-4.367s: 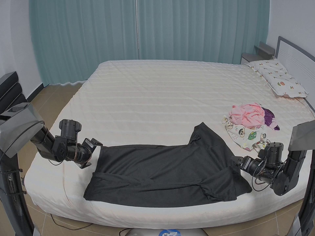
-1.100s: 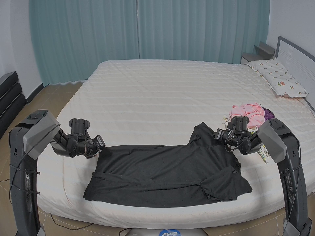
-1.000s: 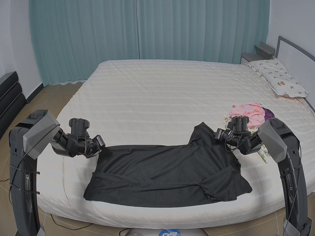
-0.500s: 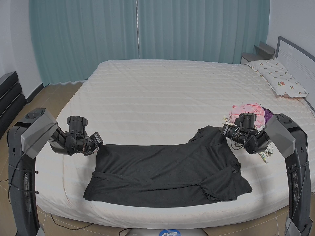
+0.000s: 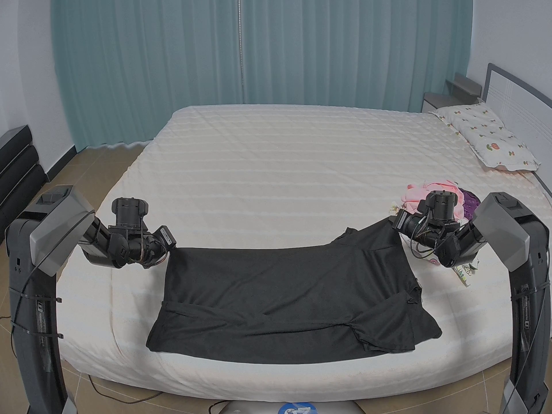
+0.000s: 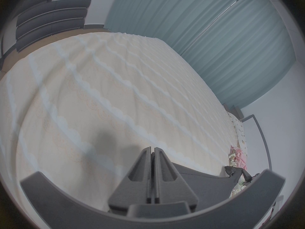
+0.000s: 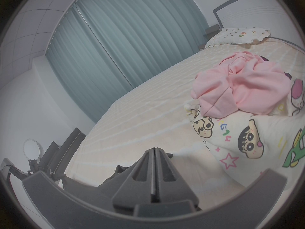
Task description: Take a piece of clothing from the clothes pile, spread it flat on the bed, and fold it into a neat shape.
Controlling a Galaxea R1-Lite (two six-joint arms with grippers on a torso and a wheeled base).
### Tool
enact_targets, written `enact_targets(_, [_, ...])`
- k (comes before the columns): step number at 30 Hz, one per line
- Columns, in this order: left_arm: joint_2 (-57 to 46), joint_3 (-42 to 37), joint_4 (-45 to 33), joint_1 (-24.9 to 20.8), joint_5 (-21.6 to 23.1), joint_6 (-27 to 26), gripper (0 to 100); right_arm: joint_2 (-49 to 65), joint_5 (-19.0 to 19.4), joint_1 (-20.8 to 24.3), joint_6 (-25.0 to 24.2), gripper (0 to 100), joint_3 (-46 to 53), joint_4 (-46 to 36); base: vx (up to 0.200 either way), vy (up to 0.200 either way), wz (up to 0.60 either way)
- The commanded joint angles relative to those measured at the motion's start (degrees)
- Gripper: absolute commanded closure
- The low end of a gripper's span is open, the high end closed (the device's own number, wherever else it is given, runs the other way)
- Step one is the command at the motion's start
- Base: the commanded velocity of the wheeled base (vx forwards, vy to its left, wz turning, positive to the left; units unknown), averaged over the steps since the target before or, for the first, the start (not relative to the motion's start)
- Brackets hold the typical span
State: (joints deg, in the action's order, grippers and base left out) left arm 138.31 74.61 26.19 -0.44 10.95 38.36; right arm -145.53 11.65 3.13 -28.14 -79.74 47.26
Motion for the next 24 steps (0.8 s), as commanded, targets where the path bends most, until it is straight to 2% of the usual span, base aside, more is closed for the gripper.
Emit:
enact_targets(1, [-1.91,-0.95,0.01,-0.26,0.04,-0.57,100,2.71,0.04,-0.06,-0.08,100,1.87,0.64,0.0,0.0,0.0])
enact_targets(6, [-2.0,-1.31,0.01,-0.53,-0.75,-2.59,100,5.08,0.21,-0.23,-0.08,100,3.19,0.46,0.0,0.0,0.0])
enact_targets(24, [-2.96,-2.36,0.27,0.0,-1.1,-2.94,100,6.4,0.74,-0.76,-0.08,100,7.93,0.81,0.0,0.0,0.0])
